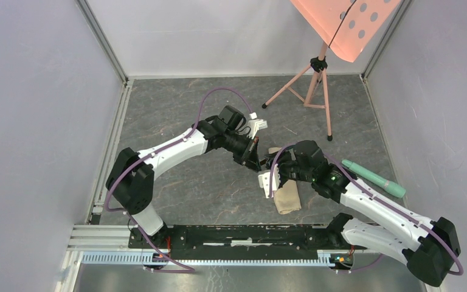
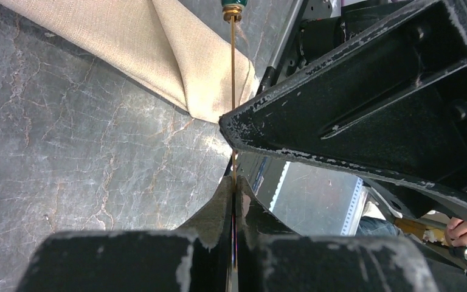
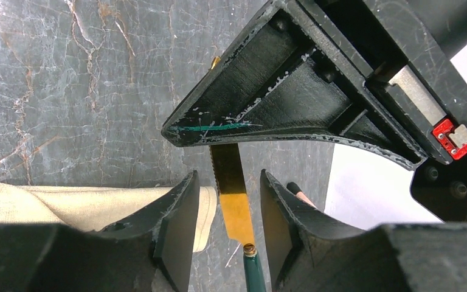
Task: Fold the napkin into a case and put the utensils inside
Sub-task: Pass from the left arm to the right, then insert the knife into the folded napkin.
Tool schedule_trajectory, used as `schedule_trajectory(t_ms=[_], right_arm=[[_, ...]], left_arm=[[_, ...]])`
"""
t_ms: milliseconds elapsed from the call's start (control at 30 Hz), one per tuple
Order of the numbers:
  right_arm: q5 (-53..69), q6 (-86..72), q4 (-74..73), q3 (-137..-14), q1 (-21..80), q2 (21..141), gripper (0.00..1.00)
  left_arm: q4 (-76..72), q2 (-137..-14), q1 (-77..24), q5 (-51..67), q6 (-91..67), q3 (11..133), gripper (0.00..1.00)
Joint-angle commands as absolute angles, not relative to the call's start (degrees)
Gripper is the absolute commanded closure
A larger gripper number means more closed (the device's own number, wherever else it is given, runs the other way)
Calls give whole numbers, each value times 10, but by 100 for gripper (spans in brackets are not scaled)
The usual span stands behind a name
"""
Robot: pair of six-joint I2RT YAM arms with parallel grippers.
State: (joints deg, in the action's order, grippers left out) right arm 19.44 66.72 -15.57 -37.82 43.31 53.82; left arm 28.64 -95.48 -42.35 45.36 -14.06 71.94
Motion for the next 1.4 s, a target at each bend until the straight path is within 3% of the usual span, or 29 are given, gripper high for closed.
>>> schedule_trajectory(t_ms=[0,433,533,633,767,1067,1233,1367], right_arm=[[196,666,-148,-405,437,548,56],[164,616,-145,-409,441,574,78],[151,588,-141,-410,442,582,87],[134,542,-112,-397,441,582,90],[75,455,-64,-368,440,582,98],[-65,167,91,-323,343,593,100],[-148,-83,37,-406,302,672,100],[-117,-194,-14,-460,292,743,100]], left_arm=[[283,-957,-425,474,-152,744,98],[285,-959,-425,473,-151,745,95],[292,-958,-424,462,-147,749,83],[294,-950,-413,446,-147,748,62],[264,-917,-364,412,-178,728,49],[205,-856,-268,307,-246,676,45],[162,-862,-268,339,-294,648,45],[116,-866,-281,357,-331,620,44]])
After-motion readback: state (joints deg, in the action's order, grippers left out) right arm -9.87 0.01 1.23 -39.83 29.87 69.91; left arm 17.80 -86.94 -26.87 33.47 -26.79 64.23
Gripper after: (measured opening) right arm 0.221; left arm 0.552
